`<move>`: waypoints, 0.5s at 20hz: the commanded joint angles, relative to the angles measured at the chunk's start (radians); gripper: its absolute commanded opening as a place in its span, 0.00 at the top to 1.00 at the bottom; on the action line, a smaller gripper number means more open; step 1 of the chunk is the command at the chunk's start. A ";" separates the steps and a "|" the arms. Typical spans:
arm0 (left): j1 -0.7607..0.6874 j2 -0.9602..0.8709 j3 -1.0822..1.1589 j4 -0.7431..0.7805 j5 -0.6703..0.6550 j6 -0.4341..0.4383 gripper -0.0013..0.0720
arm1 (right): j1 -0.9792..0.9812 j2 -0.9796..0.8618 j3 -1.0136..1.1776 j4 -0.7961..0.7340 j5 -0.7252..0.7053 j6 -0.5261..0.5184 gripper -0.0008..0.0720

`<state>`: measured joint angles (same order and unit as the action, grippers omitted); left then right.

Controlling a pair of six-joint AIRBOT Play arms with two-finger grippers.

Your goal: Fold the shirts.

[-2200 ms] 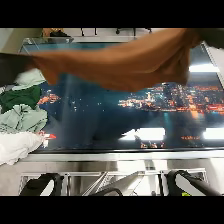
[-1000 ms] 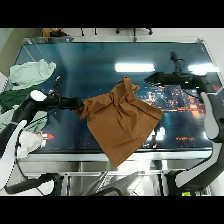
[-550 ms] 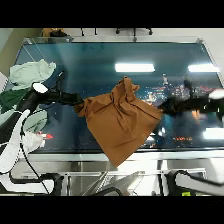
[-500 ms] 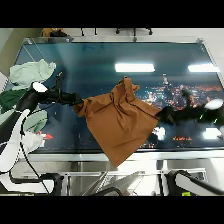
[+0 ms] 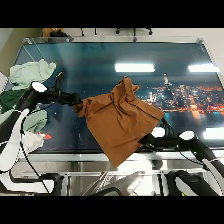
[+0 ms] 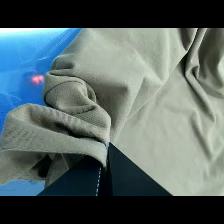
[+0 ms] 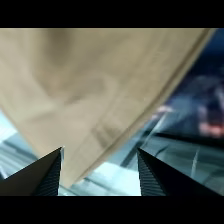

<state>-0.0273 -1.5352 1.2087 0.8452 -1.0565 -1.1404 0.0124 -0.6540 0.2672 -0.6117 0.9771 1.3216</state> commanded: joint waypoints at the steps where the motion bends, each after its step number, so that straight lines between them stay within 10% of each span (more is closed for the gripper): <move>1: 0.001 0.000 0.001 0.000 -0.005 0.000 0.96 | 0.042 -0.070 -0.020 0.010 -0.065 -0.019 0.27; 5: 0.001 0.000 0.001 0.000 -0.006 0.000 0.96 | 0.117 -0.171 -0.017 0.271 -0.174 -0.231 0.34; 7: 0.001 0.000 0.001 0.000 -0.005 0.000 0.96 | 0.133 -0.214 0.003 0.492 -0.198 -0.428 0.71; 10: 0.001 0.003 0.001 -0.005 -0.008 0.000 0.97 | 0.132 -0.251 0.108 0.688 -0.184 -0.629 0.96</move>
<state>-0.0273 -1.5352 1.2087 0.8448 -1.0622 -1.1404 0.1322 -0.8669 0.3016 -0.1886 0.7727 0.9161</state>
